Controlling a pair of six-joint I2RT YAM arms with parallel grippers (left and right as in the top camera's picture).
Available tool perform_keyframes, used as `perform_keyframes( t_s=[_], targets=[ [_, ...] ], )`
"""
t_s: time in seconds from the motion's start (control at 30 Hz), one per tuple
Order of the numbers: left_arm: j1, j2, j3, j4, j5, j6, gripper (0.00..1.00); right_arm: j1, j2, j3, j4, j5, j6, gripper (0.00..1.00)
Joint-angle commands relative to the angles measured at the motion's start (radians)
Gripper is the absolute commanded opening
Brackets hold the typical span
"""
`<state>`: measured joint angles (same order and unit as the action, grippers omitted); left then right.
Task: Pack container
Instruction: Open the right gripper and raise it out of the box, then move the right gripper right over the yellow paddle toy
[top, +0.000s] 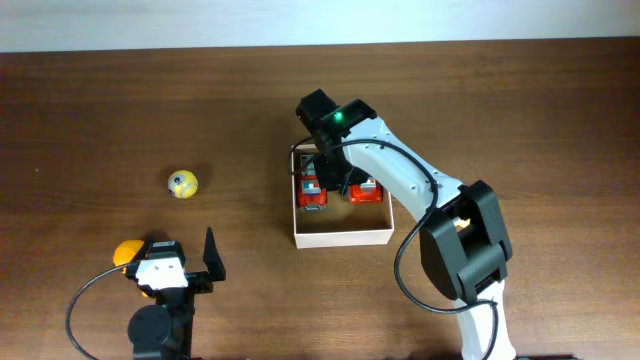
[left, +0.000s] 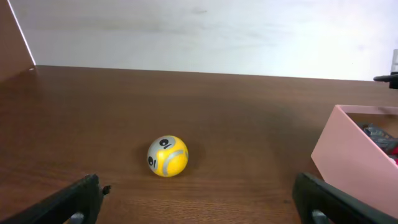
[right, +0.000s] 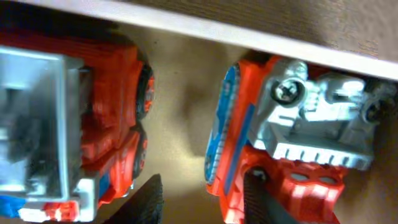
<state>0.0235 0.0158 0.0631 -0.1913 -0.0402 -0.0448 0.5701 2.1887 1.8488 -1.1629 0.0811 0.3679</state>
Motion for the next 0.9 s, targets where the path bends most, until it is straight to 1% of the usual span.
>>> perform_keyframes(
  t_s=[0.0,0.1,0.23,0.43,0.53,0.67,0.87],
  targets=[
    [-0.003,-0.005,-0.008,0.004,0.011,0.019,0.99,-0.008,-0.021,-0.006,0.027,-0.031,-0.024,0.42],
    [-0.003,-0.005,-0.008,0.004,0.011,0.019,0.99,-0.008,-0.021,0.010,0.040,-0.054,-0.024,0.45],
    [-0.003,-0.005,-0.008,0.004,0.011,0.019,0.99,-0.008,-0.021,0.059,0.036,-0.083,-0.048,0.46],
    [-0.003,-0.005,-0.008,0.004,0.011,0.019,0.99,-0.008,-0.023,0.158,-0.023,-0.085,-0.067,0.46],
    [-0.003,-0.005,-0.008,0.004,0.011,0.019,0.99,-0.011,-0.024,0.227,-0.077,-0.078,-0.085,0.46],
    [-0.003,-0.005,-0.008,0.004,0.011,0.019,0.99,-0.031,-0.024,0.307,-0.173,-0.022,-0.084,0.46],
    [-0.003,-0.005,-0.008,0.004,0.011,0.019,0.99,-0.125,-0.025,0.350,-0.324,0.010,-0.079,0.46]
  ],
)
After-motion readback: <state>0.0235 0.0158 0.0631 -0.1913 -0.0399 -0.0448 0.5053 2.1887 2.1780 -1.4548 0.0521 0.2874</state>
